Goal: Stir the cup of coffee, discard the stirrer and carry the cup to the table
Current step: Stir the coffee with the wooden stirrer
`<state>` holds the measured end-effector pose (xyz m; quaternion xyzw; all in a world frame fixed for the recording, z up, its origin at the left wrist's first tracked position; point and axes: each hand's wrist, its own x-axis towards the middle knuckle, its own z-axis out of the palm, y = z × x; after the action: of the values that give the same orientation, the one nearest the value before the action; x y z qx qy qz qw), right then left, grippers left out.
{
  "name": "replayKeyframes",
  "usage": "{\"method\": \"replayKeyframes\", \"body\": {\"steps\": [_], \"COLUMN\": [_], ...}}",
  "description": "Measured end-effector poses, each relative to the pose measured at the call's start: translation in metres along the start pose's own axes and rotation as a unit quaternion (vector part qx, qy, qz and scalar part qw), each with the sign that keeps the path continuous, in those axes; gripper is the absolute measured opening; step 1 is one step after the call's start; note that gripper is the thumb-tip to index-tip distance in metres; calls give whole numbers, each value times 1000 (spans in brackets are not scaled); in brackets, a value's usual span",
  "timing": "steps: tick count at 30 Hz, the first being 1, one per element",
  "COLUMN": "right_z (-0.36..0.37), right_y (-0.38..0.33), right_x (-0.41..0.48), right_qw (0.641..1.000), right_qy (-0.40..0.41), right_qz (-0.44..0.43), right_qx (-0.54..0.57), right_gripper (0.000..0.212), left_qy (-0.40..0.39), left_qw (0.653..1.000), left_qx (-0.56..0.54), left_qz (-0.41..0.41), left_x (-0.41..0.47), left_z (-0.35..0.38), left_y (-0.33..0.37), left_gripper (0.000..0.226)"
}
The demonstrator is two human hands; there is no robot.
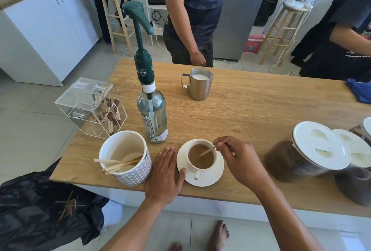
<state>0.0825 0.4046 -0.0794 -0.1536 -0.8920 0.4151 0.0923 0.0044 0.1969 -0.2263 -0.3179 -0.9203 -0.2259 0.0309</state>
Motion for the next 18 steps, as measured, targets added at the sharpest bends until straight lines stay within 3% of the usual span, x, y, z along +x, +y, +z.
{"method": "replayKeyframes", "body": {"steps": [5,9,14,18], "right_z": [-2,2,-2,-1], "right_y": [1,1,2,3], "right_x": [-1,-1,2,1], "right_qw": [998,1000,998,1000], "right_qy": [47,5,50,1], "right_qz": [-7,-13,-10,-3], "right_qx": [-30,-6,-32,-11], "right_gripper": [16,15,15,16], "left_qy": [1,2,4,4], "left_qw": [1000,1000,1000,1000], "left_qx": [1,2,-5,-4], "left_qz": [-1,0,-1,0], "left_x": [0,0,0,0], "left_z": [0,0,1,1], "left_y": [0,0,0,0], "left_gripper": [63,61,61,62]}}
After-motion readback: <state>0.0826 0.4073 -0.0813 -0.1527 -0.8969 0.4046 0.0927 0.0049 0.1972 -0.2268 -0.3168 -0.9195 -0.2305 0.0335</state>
